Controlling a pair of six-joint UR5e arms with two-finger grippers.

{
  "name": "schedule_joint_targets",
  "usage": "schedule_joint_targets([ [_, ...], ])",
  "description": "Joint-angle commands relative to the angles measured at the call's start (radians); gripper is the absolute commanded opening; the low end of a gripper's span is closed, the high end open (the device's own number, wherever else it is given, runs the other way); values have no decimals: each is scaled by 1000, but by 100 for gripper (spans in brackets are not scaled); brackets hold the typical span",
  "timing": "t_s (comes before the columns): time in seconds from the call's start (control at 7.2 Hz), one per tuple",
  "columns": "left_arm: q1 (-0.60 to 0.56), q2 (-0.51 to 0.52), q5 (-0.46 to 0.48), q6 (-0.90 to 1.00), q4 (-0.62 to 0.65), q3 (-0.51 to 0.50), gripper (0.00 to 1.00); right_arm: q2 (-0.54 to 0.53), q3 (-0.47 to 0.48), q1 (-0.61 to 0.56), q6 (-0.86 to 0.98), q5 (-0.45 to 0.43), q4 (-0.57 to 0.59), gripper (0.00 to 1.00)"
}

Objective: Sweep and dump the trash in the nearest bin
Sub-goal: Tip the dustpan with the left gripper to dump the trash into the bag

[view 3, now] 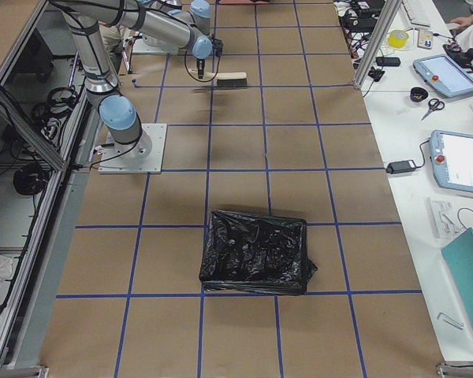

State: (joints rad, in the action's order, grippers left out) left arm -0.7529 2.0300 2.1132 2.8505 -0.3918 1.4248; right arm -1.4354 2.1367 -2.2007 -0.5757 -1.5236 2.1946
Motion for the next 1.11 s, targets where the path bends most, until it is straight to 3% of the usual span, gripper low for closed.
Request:
schedule_joint_targets([
  [0.0,3,-19,-58,-159,-228,-94,0,1,2,9,10,-13,-6,0],
  [0.28,-11,-37,-90,-399,-363,-109,0,1,2,9,-38,3,-3,0],
  [0.42,-49,-49,-152,-481,-372,-118,0,-2,2,9,-83,6,-6,0],
  [0.97,-218,-70,-229,-949,-605,-118,0,3,3,9,-99,22,-4,0],
])
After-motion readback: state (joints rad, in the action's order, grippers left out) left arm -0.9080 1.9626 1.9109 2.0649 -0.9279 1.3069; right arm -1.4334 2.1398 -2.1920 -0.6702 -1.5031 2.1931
